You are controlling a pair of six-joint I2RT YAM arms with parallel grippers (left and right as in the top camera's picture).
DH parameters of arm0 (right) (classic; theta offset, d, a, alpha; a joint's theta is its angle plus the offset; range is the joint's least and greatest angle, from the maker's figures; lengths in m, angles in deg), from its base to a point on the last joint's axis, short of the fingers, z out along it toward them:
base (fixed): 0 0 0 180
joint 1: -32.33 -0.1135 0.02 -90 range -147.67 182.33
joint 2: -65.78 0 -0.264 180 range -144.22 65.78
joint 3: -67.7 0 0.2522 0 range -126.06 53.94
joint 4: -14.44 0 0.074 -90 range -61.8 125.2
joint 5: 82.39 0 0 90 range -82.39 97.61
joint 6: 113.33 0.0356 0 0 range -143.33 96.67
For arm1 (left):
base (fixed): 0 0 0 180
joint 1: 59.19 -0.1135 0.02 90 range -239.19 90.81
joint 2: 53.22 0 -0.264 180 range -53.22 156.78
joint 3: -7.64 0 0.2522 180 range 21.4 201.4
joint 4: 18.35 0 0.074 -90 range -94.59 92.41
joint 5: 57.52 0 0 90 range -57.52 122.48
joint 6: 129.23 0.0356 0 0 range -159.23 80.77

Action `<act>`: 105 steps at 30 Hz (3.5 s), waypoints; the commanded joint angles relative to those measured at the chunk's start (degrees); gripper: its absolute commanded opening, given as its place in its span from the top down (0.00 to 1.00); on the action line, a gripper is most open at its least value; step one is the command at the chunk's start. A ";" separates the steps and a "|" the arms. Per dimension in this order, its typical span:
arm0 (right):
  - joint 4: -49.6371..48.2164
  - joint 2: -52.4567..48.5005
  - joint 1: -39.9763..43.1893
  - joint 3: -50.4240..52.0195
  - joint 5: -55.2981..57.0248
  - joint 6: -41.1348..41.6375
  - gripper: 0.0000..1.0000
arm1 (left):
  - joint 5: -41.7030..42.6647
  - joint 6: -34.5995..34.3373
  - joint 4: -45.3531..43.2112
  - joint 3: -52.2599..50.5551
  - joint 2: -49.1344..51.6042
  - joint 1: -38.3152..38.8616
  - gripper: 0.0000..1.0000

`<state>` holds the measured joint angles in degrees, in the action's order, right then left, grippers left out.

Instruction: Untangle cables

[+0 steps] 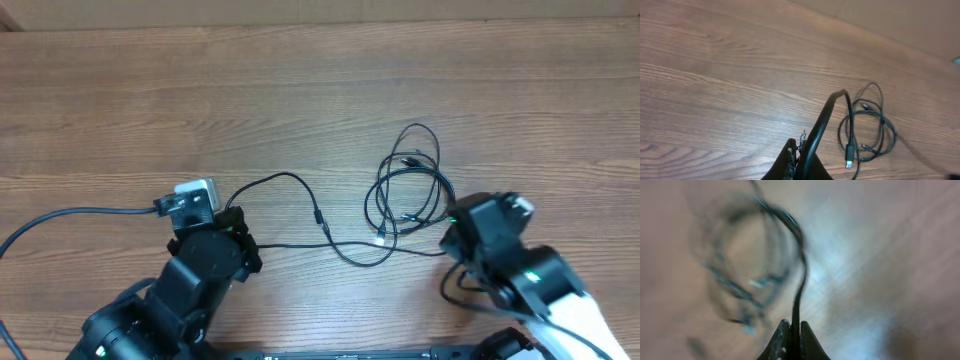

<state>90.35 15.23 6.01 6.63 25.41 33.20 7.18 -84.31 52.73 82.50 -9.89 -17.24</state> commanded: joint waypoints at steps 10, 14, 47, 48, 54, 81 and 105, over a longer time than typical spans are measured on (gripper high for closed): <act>-16.33 14.58 0.13 -8.74 -30.56 -31.61 0.96 | -1.75 -4.33 -0.92 0.00 8.35 -0.31 0.96; -13.70 12.35 0.13 -7.54 -33.44 -31.56 0.96 | -1.68 -4.79 -2.58 0.00 10.73 -0.31 0.96; -30.34 -15.19 -9.92 -7.39 -62.01 -41.72 0.96 | 12.55 -38.27 -4.81 0.00 12.44 -0.31 0.96; -30.99 -15.54 -9.97 -7.39 -62.07 -41.24 0.96 | 12.96 -39.23 -4.81 0.00 12.46 -0.31 0.96; -34.45 -16.79 -9.94 -7.39 -62.07 -35.93 0.96 | 14.45 -41.40 -4.83 0.00 12.81 -0.31 0.96; -32.24 -17.59 -9.99 -7.39 -63.45 -30.82 0.78 | 16.41 -54.88 -4.90 0.00 19.54 -0.33 0.95; -31.50 -17.64 -11.56 -7.39 -61.29 -31.23 0.73 | 16.17 -60.83 -7.15 0.00 19.56 -0.33 0.93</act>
<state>59.12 -2.32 -4.31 -0.93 -36.21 2.75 23.53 -143.15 46.20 82.50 9.48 -17.26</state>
